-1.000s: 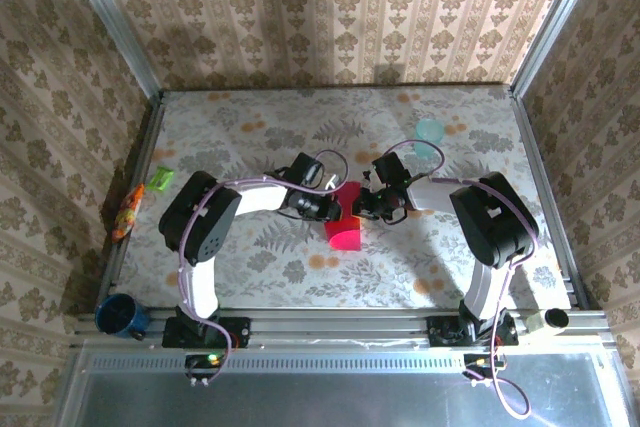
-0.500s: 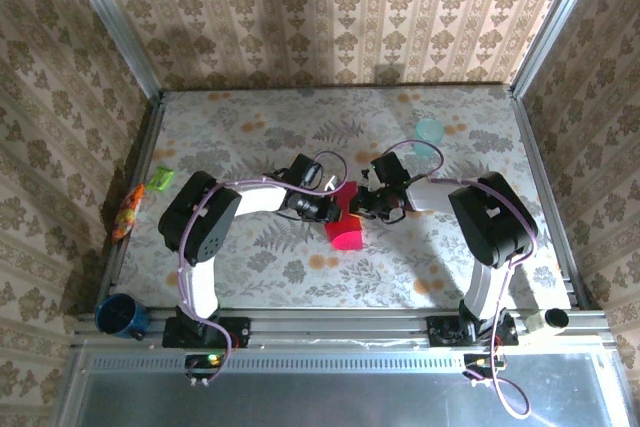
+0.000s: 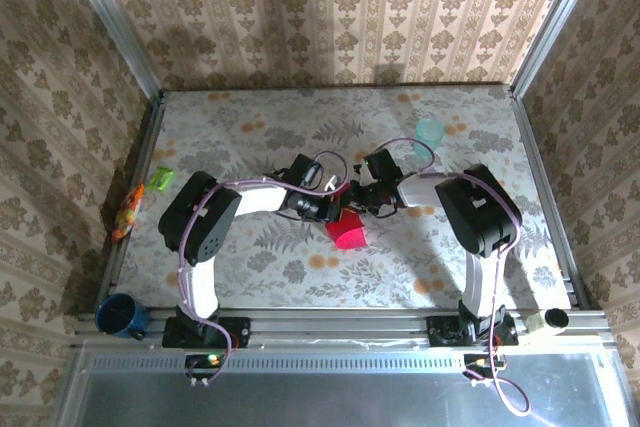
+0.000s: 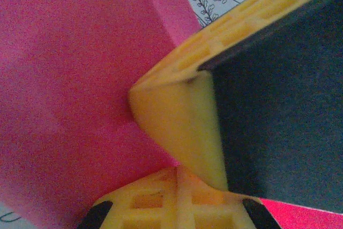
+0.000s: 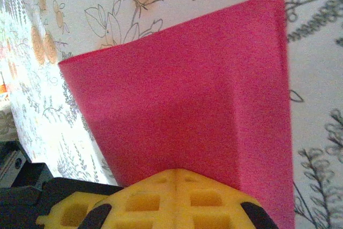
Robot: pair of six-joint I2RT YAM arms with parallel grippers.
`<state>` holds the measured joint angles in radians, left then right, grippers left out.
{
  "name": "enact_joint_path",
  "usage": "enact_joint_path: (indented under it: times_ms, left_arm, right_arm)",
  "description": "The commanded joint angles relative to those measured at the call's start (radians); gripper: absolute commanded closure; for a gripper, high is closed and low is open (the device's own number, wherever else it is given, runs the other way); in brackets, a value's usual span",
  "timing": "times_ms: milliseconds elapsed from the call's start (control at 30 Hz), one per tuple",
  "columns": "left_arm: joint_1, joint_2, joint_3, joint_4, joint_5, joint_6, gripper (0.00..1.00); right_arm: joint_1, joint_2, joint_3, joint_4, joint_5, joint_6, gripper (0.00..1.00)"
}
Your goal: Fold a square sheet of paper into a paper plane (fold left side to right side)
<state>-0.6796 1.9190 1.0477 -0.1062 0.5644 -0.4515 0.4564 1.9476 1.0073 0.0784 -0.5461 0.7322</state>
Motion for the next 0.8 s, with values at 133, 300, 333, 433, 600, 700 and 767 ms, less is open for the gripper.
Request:
enact_joint_path:
  times_ms: [133, 300, 333, 433, 600, 700, 767]
  left_arm:
    - [-0.011, -0.003, -0.072, -0.055, -0.008, 0.014, 1.00]
    - [-0.029, -0.043, -0.132, -0.056, 0.011, -0.006, 1.00]
    - [-0.033, -0.052, -0.144, -0.053, 0.012, -0.011, 1.00]
    - [-0.048, -0.081, -0.183, -0.050, 0.017, -0.030, 1.00]
    - [-0.074, -0.130, -0.233, -0.058, 0.019, -0.058, 1.00]
    - [-0.091, -0.154, -0.267, -0.059, 0.020, -0.077, 1.00]
    - [-0.102, -0.163, -0.290, -0.050, 0.020, -0.092, 1.00]
  right_arm:
    - [0.002, 0.026, -0.013, -0.134, 0.112, -0.020, 1.00]
    - [-0.016, 0.029, -0.040, -0.163, 0.147, -0.010, 1.00]
    - [-0.019, 0.030, -0.044, -0.166, 0.149, -0.011, 1.00]
    - [-0.028, 0.036, -0.040, -0.191, 0.162, -0.019, 1.00]
    - [-0.039, 0.049, -0.042, -0.201, 0.170, -0.019, 1.00]
    - [-0.042, 0.054, -0.043, -0.199, 0.168, -0.020, 1.00]
    - [-0.044, 0.053, -0.045, -0.193, 0.166, -0.020, 1.00]
